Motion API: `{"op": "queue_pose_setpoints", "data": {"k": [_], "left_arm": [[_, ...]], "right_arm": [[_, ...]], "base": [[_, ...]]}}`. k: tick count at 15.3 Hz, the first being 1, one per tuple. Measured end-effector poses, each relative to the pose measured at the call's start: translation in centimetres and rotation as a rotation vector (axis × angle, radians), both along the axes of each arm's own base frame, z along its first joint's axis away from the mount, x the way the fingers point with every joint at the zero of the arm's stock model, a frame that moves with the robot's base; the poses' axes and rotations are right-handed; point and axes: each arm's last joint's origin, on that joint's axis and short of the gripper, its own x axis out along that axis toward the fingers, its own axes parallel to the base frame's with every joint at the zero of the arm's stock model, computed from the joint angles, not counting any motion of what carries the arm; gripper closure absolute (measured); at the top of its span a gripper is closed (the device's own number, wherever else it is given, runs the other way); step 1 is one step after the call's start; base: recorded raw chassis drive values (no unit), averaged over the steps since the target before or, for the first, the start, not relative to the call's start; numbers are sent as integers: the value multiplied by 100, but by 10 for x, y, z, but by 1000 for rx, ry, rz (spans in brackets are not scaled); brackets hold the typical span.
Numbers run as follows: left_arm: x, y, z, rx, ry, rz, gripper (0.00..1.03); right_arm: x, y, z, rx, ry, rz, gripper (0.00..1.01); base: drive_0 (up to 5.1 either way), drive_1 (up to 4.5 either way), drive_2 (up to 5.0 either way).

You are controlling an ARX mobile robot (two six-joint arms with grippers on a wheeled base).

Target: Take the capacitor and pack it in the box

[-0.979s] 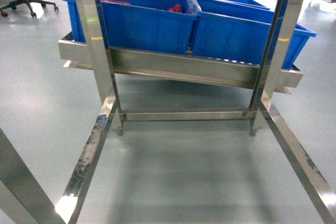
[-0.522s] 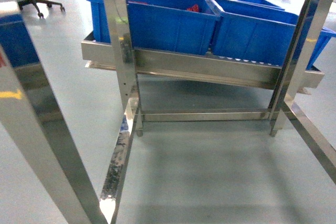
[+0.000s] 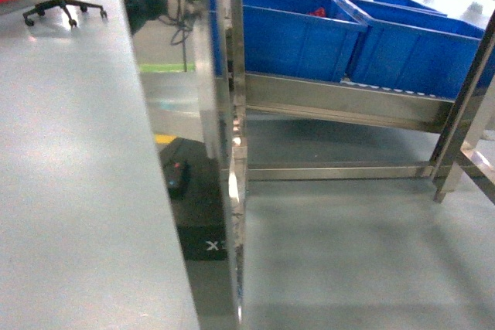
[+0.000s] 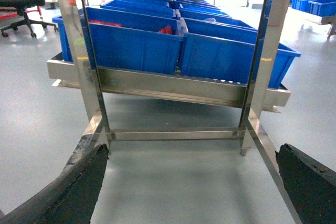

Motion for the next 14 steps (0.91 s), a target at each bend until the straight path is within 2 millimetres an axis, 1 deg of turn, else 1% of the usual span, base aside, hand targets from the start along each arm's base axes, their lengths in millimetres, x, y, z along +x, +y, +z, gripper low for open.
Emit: {"op": "queue_pose_setpoints", "data": {"k": [14], "left_arm": [[0, 0, 0, 0, -4, -1, 60]], "right_arm": [[0, 0, 0, 0, 1, 0, 3]], "base": [[-491, 250, 250]]}}
